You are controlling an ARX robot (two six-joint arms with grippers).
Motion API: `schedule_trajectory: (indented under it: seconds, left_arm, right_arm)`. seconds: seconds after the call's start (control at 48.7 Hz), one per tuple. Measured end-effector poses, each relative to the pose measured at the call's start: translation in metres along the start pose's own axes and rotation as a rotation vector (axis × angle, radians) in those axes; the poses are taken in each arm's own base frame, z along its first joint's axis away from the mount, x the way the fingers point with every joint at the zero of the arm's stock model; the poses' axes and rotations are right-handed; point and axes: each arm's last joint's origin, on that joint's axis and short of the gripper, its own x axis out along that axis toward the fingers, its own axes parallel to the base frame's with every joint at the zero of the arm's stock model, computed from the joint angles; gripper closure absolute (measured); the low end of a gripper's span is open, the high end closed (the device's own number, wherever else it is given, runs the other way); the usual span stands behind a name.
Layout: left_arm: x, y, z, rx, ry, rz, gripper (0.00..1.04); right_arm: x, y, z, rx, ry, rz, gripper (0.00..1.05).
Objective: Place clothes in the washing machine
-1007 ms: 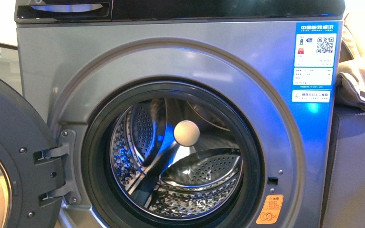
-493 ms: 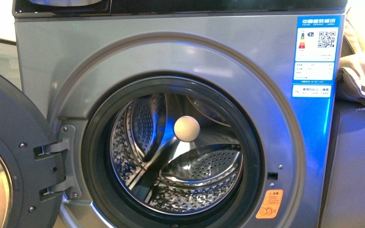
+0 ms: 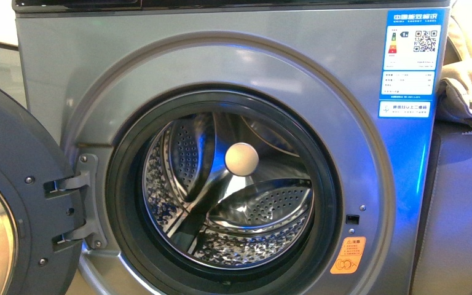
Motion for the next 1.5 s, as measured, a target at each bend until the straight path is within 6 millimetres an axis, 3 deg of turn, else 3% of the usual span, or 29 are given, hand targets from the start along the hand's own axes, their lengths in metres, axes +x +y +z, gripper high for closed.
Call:
schedule_trajectory:
  seconds: [0.206,0.945,1.5]
  left_arm:
    - [0.000,0.000,0.000,0.000,0.000,0.000,0.06]
    - [0.000,0.000,0.000,0.000,0.000,0.000,0.06]
    - [0.000,0.000,0.000,0.000,0.000,0.000,0.06]
  right_arm:
    - [0.009,0.001,-0.013,0.007,0.032,0.010,0.08]
    - [0.034,0.019,-0.029,-0.031,0.075,0.068,0.08]
    - [0.045,0.019,-0.051,-0.045,0.137,0.059,0.08]
